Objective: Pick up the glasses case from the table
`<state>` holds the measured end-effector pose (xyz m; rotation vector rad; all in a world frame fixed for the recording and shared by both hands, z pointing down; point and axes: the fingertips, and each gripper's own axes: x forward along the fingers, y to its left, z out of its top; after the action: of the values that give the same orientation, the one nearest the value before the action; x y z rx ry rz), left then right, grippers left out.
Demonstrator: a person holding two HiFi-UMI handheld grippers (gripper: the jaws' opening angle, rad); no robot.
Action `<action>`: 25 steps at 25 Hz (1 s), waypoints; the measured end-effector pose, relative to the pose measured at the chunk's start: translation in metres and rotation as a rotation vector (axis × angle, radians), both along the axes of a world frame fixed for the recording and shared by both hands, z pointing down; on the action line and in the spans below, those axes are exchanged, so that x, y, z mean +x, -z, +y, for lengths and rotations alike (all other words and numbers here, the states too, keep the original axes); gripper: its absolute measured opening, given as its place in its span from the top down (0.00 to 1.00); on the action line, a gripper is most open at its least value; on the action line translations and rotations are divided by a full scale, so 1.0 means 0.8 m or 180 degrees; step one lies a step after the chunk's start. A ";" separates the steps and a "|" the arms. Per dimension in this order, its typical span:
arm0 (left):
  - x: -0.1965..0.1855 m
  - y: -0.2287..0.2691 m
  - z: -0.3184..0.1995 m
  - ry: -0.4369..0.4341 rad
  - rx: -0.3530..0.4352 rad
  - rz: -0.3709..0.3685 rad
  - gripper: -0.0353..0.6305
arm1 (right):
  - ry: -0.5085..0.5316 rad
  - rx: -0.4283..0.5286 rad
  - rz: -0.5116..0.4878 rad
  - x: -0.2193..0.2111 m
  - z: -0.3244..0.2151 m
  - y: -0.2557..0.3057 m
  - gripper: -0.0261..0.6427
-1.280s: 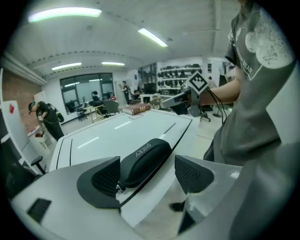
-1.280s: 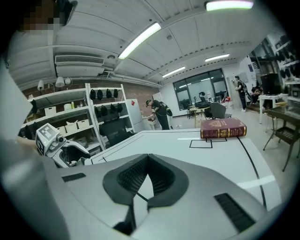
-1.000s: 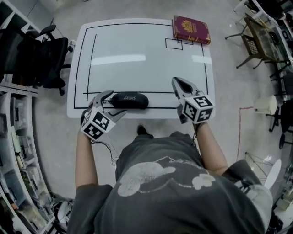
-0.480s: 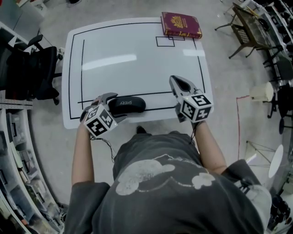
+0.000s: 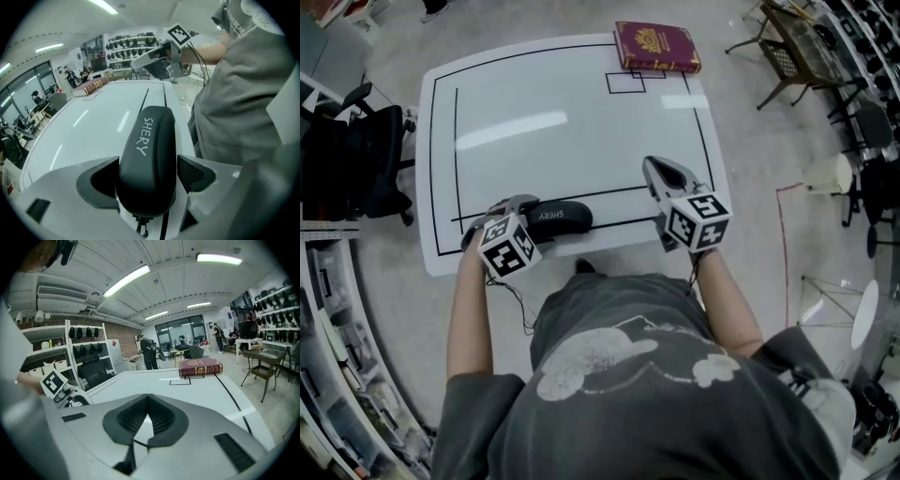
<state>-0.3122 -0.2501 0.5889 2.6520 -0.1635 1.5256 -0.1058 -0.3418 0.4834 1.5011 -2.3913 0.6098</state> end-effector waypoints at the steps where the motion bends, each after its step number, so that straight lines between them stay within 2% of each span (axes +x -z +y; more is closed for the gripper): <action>1: 0.000 -0.001 0.000 -0.0015 0.0004 -0.0007 0.38 | -0.0005 -0.0005 0.0012 0.001 0.000 -0.001 0.96; 2: 0.001 0.000 -0.001 -0.0027 0.0010 -0.0005 0.41 | -0.0011 -0.0012 0.0023 0.001 0.000 -0.002 0.96; 7: 0.001 0.003 0.000 -0.0045 0.0010 0.0065 0.43 | -0.0021 0.0004 0.0052 -0.001 -0.003 0.000 0.96; 11: 0.003 0.014 -0.002 0.0197 0.0055 0.0215 0.43 | 0.0051 0.0091 0.0013 -0.009 -0.004 0.010 0.96; 19: -0.009 0.047 -0.008 0.1079 0.0351 0.0405 0.43 | 0.0343 0.0095 -0.0079 -0.008 0.001 0.016 0.96; 25: -0.022 0.077 -0.005 0.2148 0.0431 0.0625 0.43 | 0.0742 0.0133 -0.0147 -0.022 -0.006 0.032 0.96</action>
<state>-0.3294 -0.2538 0.5275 2.4236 -1.0489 1.0539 -0.1234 -0.3470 0.4578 1.2101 -2.5787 0.5493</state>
